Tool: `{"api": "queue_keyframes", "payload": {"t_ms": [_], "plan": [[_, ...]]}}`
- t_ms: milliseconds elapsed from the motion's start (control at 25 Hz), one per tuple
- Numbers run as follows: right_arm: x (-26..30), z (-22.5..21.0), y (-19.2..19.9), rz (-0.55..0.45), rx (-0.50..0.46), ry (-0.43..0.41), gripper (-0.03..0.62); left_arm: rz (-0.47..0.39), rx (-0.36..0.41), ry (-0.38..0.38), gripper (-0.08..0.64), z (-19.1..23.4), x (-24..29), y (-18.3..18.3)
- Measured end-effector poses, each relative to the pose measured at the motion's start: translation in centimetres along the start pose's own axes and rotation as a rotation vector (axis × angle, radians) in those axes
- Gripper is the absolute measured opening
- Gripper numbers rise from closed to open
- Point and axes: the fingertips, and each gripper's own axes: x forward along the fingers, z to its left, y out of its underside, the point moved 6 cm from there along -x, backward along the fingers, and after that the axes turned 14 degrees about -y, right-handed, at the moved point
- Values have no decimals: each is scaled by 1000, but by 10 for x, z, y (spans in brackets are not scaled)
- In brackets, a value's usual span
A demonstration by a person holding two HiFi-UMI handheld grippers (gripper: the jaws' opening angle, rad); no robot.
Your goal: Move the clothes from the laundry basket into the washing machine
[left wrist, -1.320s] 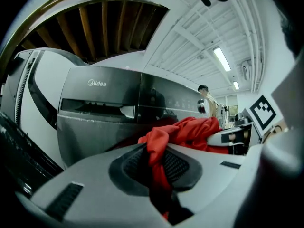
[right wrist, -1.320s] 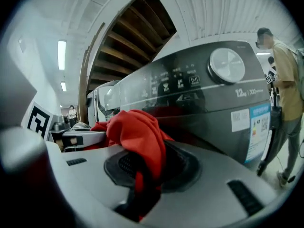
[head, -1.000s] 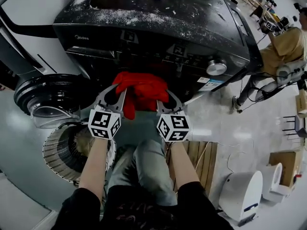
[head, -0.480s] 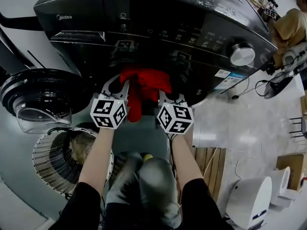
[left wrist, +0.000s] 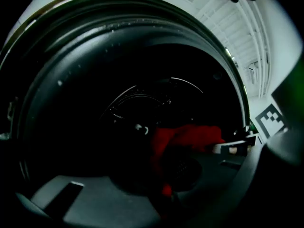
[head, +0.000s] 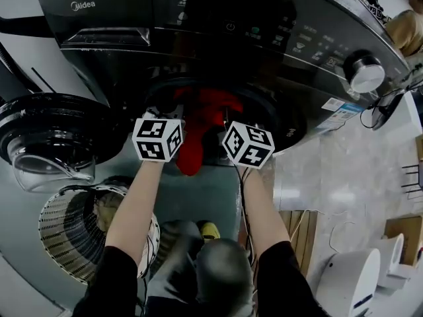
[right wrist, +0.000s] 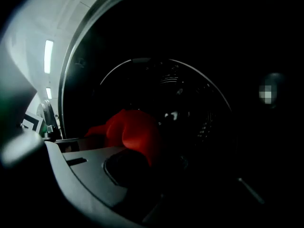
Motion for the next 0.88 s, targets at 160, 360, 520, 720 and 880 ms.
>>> {"api": "queue_keyframes", "payload": {"t_ms": [160, 360, 520, 720, 880], "plan": [[17, -11, 2, 13, 5, 28, 80, 21, -11, -1, 60, 4, 22, 7], [33, -25, 5, 32, -13, 57, 83, 48, -37, -3, 63, 6, 44, 17], [37, -35, 11, 54, -11, 89, 91, 87, -27, 0, 69, 5, 53, 27], [32, -42, 14, 47, 11, 114, 162, 109, -39, -8, 81, 1, 54, 31], [37, -44, 20, 58, 22, 109, 217, 125, -67, -24, 97, 7, 59, 37]]}}
